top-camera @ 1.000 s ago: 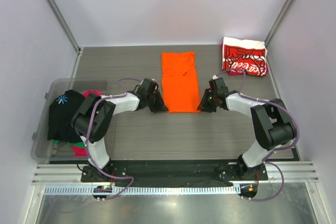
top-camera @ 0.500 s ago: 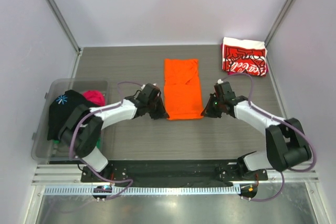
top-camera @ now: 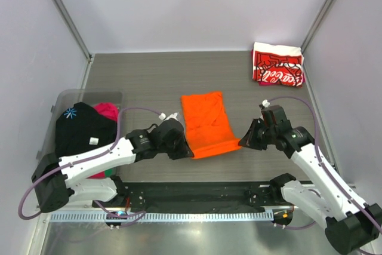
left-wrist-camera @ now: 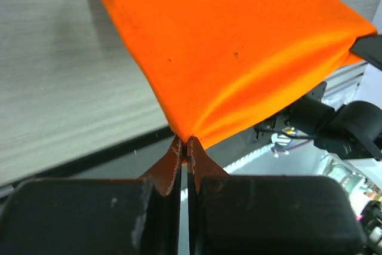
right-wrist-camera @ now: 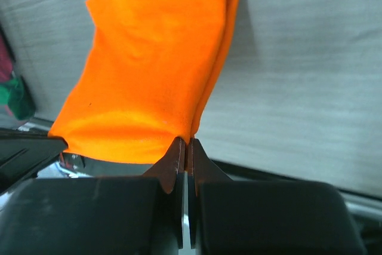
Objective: Fold and stack the t-shirts
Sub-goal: Fold the tshirt
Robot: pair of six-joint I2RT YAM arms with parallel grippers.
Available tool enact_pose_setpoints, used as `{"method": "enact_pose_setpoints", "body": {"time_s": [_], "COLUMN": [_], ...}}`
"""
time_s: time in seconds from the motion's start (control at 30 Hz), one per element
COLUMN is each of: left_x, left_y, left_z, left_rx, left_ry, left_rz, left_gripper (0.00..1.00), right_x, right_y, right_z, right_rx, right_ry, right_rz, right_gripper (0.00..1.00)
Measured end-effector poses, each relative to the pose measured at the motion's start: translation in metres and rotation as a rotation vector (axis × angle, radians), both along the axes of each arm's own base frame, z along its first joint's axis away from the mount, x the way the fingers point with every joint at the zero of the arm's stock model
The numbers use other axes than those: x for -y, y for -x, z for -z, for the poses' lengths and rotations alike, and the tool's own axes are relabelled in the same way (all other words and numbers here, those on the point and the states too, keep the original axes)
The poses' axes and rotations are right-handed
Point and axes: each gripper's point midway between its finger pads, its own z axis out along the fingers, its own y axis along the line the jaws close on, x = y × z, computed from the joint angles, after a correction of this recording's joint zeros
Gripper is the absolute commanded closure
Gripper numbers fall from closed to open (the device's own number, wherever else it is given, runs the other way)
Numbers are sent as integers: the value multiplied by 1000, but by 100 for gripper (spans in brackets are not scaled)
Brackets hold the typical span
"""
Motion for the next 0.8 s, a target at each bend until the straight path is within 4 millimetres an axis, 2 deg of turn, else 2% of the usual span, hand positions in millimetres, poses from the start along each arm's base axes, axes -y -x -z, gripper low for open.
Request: {"method": "enact_pose_setpoints", "body": {"time_s": [0.07, 0.17, 0.3, 0.5, 0.63, 0.8], "left_x": [-3, -8, -10, -7, -16, -31], "left_y": [8, 8, -2, -32, -62, -110], "left_z": [-4, -11, -26, -53, -64, -74], "left_rx": [-10, -1, 36, 97, 114, 110], "left_ry": [3, 1, -20, -83, -113, -116], "left_rz": [-8, -42, -71, -102, -150, -220], "left_gripper": [100, 100, 100, 100, 100, 99], "right_x": [2, 4, 4, 3, -3, -12], "right_y": [12, 22, 17, -23, -55, -97], "right_z": [-4, -6, -16, -45, -63, -73], "right_rx": [-9, -27, -40, 8, 41, 63], "right_ry": [-11, -15, 5, 67, 102, 150], "right_rz": [0, 1, 9, 30, 23, 11], "right_gripper": [99, 99, 99, 99, 99, 99]}}
